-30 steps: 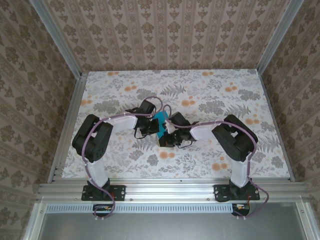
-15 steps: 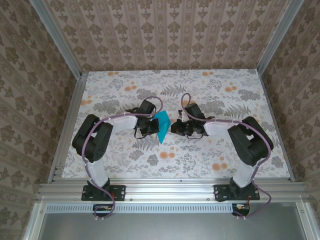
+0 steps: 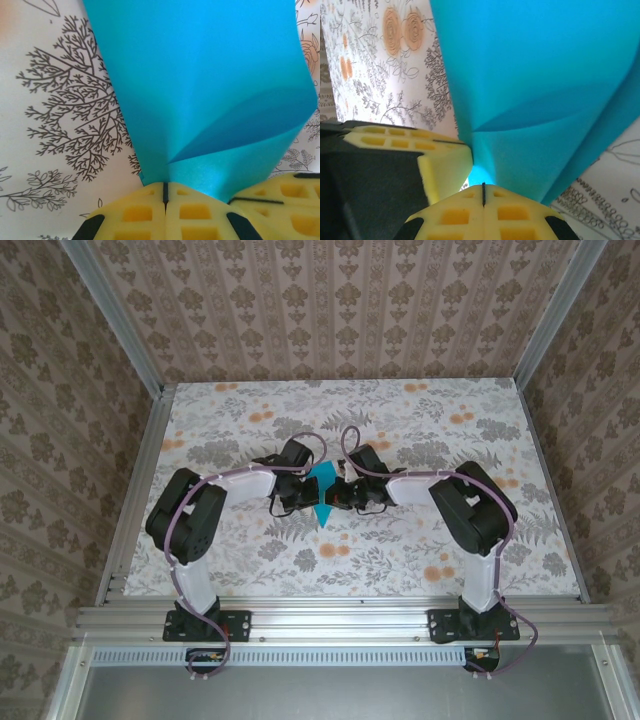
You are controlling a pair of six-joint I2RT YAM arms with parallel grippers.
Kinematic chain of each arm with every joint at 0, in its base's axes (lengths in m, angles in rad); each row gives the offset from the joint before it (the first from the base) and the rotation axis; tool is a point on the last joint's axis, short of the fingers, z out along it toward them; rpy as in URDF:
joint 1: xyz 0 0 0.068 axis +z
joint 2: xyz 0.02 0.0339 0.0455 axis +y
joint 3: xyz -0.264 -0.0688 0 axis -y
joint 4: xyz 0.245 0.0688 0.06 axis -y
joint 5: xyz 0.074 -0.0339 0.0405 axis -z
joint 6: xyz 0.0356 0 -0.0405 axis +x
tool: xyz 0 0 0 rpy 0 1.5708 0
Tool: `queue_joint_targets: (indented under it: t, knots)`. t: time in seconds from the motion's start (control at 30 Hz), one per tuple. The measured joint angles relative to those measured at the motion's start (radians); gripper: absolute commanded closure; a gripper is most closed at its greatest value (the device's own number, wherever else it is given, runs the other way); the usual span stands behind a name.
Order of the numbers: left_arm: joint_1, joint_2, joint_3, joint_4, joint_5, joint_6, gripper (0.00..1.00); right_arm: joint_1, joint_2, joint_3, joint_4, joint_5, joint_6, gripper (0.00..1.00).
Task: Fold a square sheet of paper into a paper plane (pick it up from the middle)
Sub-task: Third fold the triangle at the center of the table.
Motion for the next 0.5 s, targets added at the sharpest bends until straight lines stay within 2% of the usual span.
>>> queue_joint_targets:
  t: [0.3,0.5]
  knots:
    - [-0.004,0.003,0.008,-0.012,-0.006,0.015,1.00,-0.005,0.017,0.023,-0.041,0.085,0.053,0.94]
    - [-0.004,0.007,0.012,-0.014,-0.007,0.026,1.00,-0.017,0.022,0.035,-0.047,0.087,0.105,0.91]
